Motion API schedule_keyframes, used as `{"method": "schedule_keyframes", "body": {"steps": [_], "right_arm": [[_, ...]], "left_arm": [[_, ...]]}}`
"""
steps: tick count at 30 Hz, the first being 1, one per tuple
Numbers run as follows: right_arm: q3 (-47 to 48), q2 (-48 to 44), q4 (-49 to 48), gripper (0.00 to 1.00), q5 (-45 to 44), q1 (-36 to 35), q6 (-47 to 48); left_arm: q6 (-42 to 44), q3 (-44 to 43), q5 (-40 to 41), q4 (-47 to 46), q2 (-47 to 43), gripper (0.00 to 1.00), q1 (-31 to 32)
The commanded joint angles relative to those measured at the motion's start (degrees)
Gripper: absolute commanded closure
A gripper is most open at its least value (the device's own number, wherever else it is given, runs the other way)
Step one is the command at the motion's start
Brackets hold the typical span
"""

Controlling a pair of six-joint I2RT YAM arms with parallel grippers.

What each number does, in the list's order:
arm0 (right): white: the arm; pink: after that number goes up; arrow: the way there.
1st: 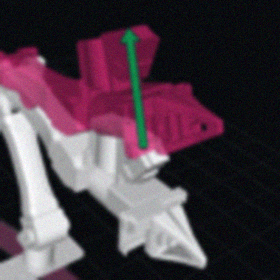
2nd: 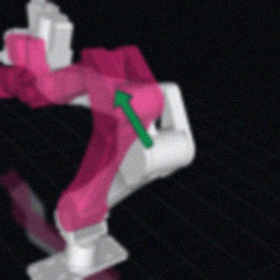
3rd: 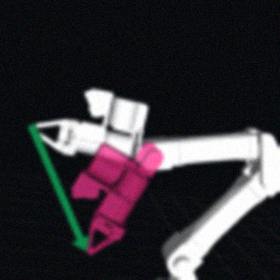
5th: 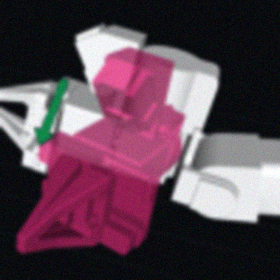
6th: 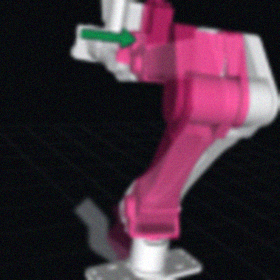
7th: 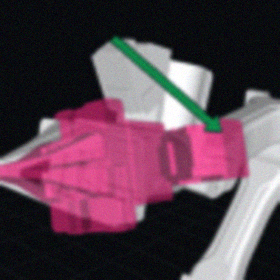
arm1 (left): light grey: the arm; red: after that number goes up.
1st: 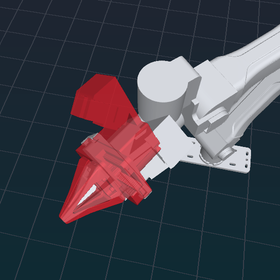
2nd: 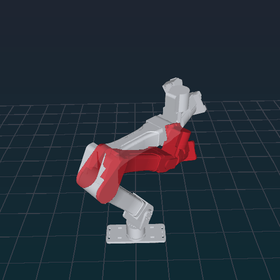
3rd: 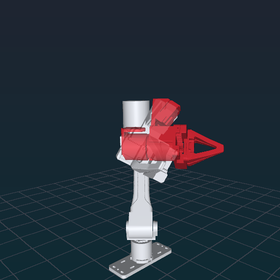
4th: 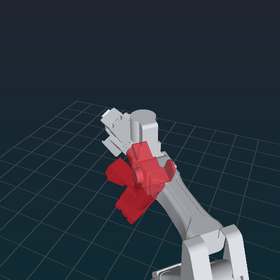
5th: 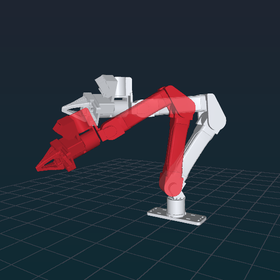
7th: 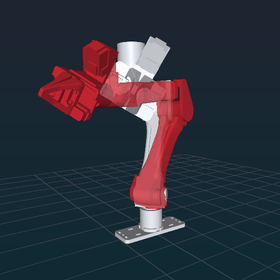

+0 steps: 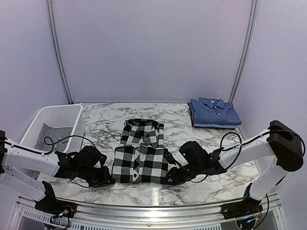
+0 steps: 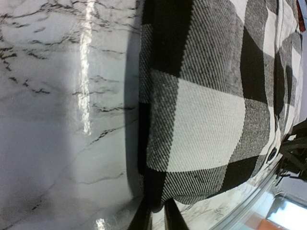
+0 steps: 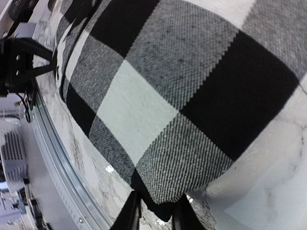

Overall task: Fold and stack the long sleeve shirts
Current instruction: Pick up the 2/3-rectangle-folded shirt from the center of the board.

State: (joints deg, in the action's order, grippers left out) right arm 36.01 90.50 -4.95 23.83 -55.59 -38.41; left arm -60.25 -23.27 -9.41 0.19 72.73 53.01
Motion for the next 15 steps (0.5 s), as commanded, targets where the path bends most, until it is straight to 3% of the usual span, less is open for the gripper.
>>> {"method": "schedule_keyframes", "body": {"steps": [1,4,15], "right_arm": [[0.35,-0.46,-0.84,0.9,-0.55,0.22,0.12],[0.16,-2.17,0.52,1.0,-1.75,0.27,0.58],[-2.11,-11.83,4.64,1.0,-4.31,-1.42,-1.55]], "left_arm": [[-0.6,0.22,0.43,1.77,1.48,0.95,0.66],[-0.94,-0.34,0.43,2.49,0.42,1.0,0.95],[-1.91,-4.24,3.73,11.03,-10.26,1.0,4.01]]}}
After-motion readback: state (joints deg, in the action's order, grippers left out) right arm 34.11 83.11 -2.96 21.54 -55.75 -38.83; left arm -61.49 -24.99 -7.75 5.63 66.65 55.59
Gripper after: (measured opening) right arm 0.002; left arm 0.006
